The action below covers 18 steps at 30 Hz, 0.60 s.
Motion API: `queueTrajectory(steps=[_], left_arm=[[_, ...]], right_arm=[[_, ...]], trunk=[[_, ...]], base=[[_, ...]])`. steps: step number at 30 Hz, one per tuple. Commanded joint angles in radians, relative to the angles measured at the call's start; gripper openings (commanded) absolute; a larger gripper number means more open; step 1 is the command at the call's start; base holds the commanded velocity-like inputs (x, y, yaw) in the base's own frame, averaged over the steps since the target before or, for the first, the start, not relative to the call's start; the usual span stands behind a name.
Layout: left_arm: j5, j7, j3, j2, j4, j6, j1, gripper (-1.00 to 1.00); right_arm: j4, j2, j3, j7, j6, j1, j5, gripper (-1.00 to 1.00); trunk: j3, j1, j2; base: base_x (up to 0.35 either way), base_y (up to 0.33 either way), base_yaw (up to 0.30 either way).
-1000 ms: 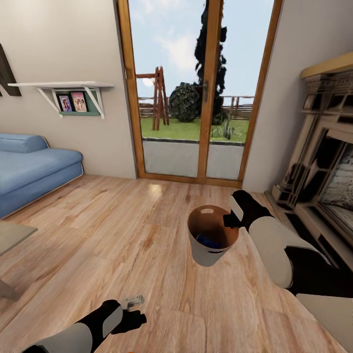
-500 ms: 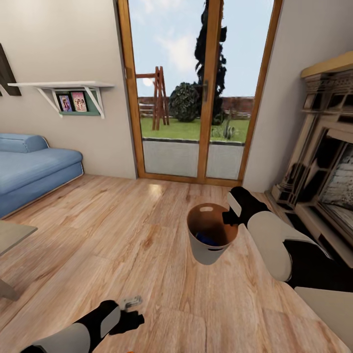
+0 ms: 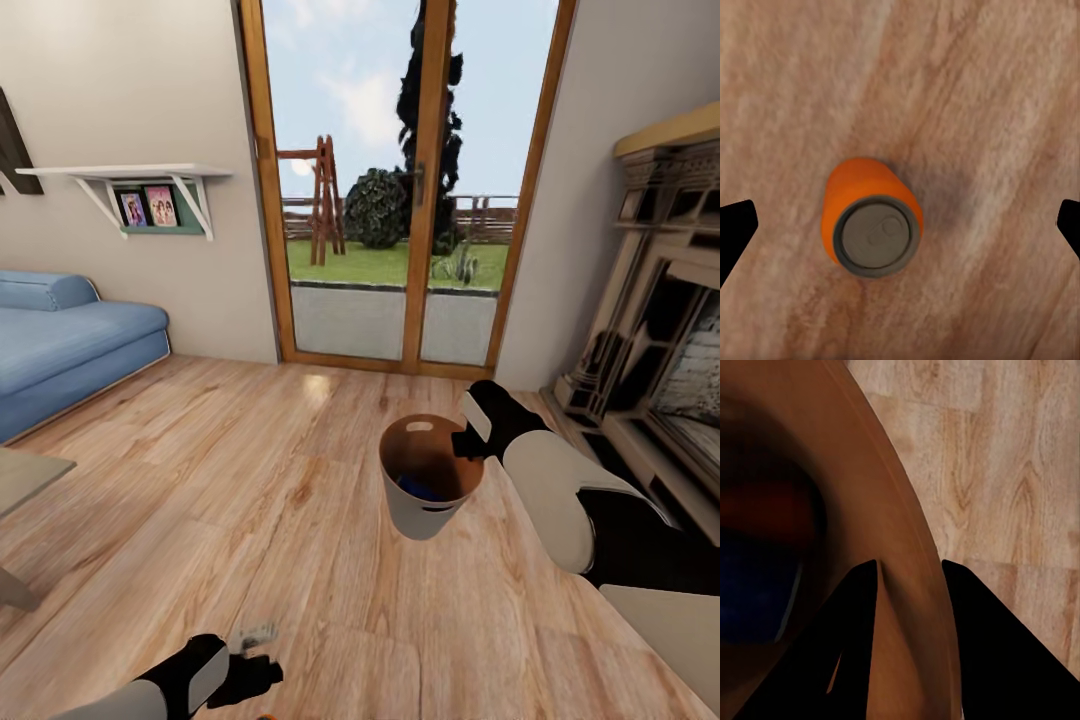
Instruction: Put the three can of soda from the living room inside the tash can in the kitchen.
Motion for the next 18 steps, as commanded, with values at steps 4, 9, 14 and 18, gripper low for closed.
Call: queueTrajectory(steps=[4, 9, 14, 18], left_arm=[[0.000, -0.001, 0.000, 0.000, -0.001, -0.017, 0.008, 1.00], [-0.001, -0.002, 0.000, 0.000, -0.001, -0.023, 0.010, 1.00], [-0.001, -0.002, 0.000, 0.000, -0.001, -0.035, 0.010, 1.00], [-0.001, -0.001, 0.000, 0.000, 0.000, -0.056, 0.011, 1.00]], right_arm=[[0.000, 0.000, -0.003, 0.005, 0.000, -0.001, -0.007, -1.00], [0.000, 0.000, -0.002, 0.005, 0.000, -0.001, -0.007, -1.00], [0.000, 0.000, -0.002, 0.005, 0.000, -0.001, -0.007, -1.00], [0.000, 0.000, -0.001, 0.005, 0.000, -0.001, -0.007, -1.00]], trunk=[[-0.006, 0.008, -0.014], [-0.006, 0.008, -0.014], [-0.024, 0.017, -0.029], [-0.039, 0.018, -0.030]], base=[[0.000, 0.000, 0.000], [0.000, 0.000, 0.000], [0.000, 0.000, 0.000], [0.000, 0.000, 0.000]])
